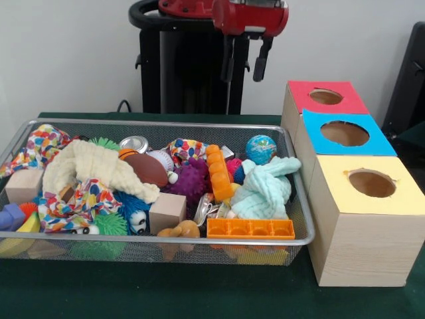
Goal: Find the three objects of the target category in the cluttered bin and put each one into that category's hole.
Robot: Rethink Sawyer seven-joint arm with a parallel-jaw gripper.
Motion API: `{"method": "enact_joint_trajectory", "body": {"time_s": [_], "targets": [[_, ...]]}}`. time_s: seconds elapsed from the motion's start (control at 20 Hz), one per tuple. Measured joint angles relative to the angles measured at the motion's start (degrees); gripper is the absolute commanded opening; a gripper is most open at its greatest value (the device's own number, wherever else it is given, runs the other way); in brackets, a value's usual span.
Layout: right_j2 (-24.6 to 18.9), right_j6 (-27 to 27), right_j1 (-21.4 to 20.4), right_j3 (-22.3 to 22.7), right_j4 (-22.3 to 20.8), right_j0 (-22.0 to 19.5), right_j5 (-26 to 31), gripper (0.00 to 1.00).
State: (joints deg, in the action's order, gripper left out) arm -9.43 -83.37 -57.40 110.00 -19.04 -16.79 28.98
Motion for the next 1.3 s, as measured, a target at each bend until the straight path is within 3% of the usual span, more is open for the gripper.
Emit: {"method": "enact_joint_trajectory", "body": {"time_s": [0.45, 0.9, 1.3], "targets": [[0.0, 0.0, 6.5, 0.2, 0.0, -1.9, -11.7, 1.0], [2.5, 0.0, 11.1, 0.2, -0.5, -0.1, -12.3, 1.0], [9.1, 0.0, 14.5, -0.1, -3.7, 5.3, -12.3, 1.0]]}}
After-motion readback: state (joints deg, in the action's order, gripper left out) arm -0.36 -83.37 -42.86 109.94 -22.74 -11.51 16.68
